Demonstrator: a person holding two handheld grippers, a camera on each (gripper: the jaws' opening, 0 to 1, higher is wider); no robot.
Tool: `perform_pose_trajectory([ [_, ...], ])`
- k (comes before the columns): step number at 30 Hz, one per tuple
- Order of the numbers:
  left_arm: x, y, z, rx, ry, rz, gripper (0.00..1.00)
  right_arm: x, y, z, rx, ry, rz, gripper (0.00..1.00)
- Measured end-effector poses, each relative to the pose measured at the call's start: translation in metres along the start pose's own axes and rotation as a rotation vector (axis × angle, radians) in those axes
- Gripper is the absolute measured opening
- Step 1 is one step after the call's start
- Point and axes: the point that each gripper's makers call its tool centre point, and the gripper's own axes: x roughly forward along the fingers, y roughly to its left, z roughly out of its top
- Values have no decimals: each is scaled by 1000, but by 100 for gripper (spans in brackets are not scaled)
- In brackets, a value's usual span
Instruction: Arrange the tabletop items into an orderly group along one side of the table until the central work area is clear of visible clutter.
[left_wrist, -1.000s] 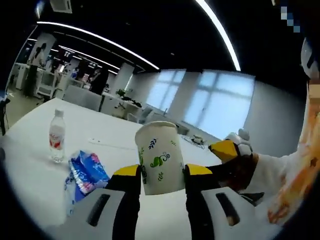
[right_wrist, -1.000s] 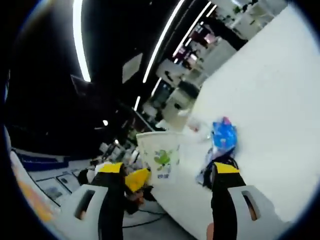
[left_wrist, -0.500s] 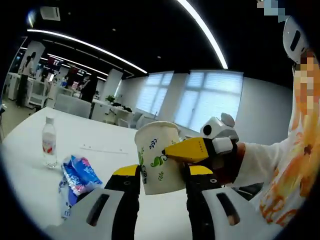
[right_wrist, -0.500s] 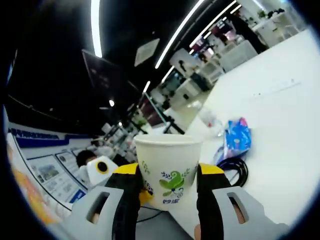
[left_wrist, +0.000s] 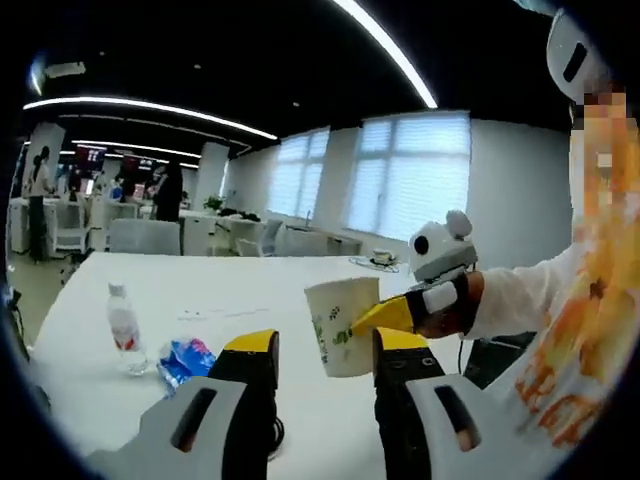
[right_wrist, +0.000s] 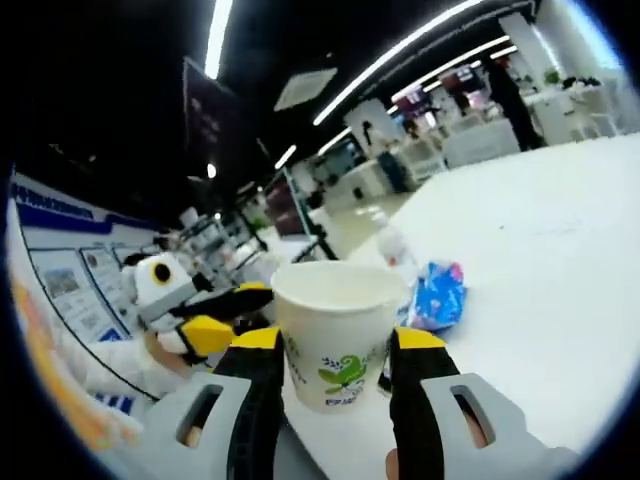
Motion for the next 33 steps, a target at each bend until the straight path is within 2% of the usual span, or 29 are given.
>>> perform_pose_trajectory([
  [3, 5, -3, 7, -4, -10, -37, 40, 5, 2, -4, -18, 17, 2, 40],
  [5, 9, -12, 8, 49, 24, -91, 39, 6, 4, -6, -39, 29, -2, 40],
  [6, 13, -19, 8, 76, 50, -125, 39, 7, 5, -7, -84, 48, -7, 40],
  [8, 20, -20, 11, 102, 75, -125, 34, 8, 7, -12, -158, 81, -9, 40],
  [10, 25, -29, 11, 127, 90, -188, 30, 10, 10, -17, -203, 111, -6, 40],
  [14, 32, -40, 4, 109, 129, -249, 18, 11, 17, -23, -227, 126, -5, 40],
  [16, 33, -41, -3, 112, 162, -248, 18, 10, 18, -26, -266, 134, -17, 40],
  [18, 33, -46, -9, 110, 189, -273, 15, 9, 18, -29, -305, 152, -26, 40],
  [22, 29, -47, -22, 103, 256, -288, 2, 7, 17, -34, -319, 165, -29, 40],
  [23, 29, -47, -22, 99, 250, -286, 2, 6, 16, -36, -327, 173, -31, 40],
  [28, 27, -54, -26, 54, 294, -321, 4, 6, 16, -38, -372, 188, -36, 39],
  [33, 24, -56, -32, 80, 356, -335, 6, 6, 15, -40, -438, 225, -42, 39],
])
